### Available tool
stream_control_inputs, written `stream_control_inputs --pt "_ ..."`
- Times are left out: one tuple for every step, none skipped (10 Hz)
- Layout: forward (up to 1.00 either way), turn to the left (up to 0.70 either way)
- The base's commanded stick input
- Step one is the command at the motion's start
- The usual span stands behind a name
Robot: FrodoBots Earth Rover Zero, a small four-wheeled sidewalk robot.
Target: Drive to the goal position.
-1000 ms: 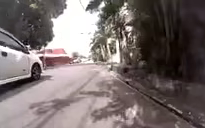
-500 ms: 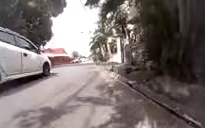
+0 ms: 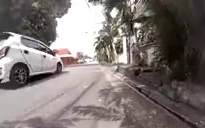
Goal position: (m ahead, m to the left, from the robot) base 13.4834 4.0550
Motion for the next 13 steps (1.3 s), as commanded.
stream_control_inputs --pt "0.70 0.00" --pt "0.70 0.00" --pt "0.70 0.00" --pt "0.70 0.00" --pt "0.70 0.00" --pt "0.70 0.00" --pt "0.70 0.00" --pt "0.70 0.00" --pt "0.70 0.00" --pt "0.70 0.00" --pt "0.70 0.00" --pt "0.70 0.00" --pt "0.70 0.00"
